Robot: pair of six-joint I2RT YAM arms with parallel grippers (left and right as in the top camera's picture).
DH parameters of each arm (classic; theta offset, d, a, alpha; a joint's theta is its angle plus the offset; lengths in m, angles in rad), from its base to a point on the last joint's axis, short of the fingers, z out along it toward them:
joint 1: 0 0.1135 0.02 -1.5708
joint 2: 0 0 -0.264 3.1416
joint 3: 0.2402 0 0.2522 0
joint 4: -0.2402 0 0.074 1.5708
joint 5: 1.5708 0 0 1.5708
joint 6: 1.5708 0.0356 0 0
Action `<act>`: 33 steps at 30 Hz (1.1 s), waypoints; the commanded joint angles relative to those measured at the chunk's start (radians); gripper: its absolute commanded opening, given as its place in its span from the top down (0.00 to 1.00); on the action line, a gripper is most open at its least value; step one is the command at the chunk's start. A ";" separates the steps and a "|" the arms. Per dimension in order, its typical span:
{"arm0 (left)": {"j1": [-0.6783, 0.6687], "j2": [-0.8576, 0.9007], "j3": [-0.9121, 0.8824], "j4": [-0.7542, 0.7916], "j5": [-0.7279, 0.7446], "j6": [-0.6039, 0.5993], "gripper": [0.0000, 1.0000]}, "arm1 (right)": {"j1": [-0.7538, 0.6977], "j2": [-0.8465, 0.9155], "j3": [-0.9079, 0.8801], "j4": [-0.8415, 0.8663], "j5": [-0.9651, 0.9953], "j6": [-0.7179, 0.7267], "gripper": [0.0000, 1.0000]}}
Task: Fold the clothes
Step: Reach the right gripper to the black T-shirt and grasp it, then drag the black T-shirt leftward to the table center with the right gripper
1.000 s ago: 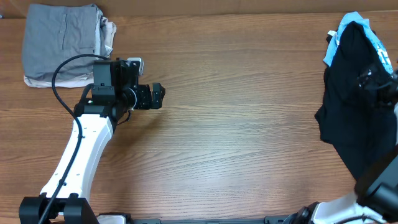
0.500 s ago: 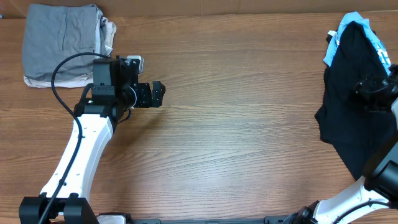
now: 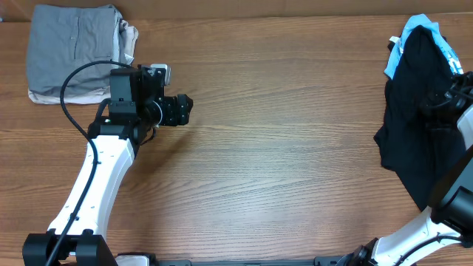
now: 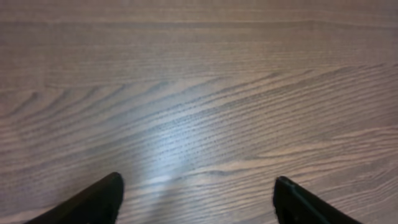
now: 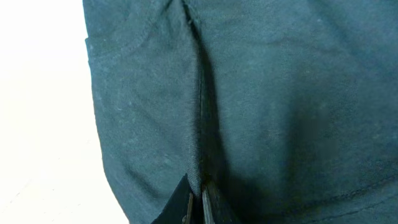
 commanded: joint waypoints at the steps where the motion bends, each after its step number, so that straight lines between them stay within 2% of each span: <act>1: 0.005 -0.033 0.055 0.024 0.016 0.008 0.27 | 0.015 -0.019 0.037 -0.027 -0.007 0.003 0.96; 6: 0.011 -0.040 0.167 0.027 0.007 0.008 0.31 | 0.087 -0.098 0.111 -0.164 -0.053 0.001 0.96; 13: 0.050 -0.040 0.308 0.026 -0.044 0.010 0.21 | 0.353 -0.140 0.265 -0.373 -0.106 0.023 0.96; 20: 0.100 -0.040 0.330 0.026 -0.110 0.032 0.16 | 0.715 -0.132 0.266 -0.367 -0.112 0.056 0.96; 29: 0.183 -0.040 0.330 0.019 -0.151 0.053 0.12 | 1.213 -0.116 0.266 -0.272 -0.092 0.074 0.96; 30: 0.191 -0.040 0.330 0.017 -0.150 0.053 0.11 | 1.256 -0.115 0.266 -0.270 -0.072 0.075 0.90; 32: 0.200 -0.040 0.330 0.012 -0.151 0.054 0.10 | 1.329 -0.114 0.266 -0.272 -0.019 0.087 0.66; 33: 0.204 -0.040 0.330 0.010 -0.151 0.054 0.09 | 1.351 -0.116 0.266 -0.272 0.003 0.107 0.63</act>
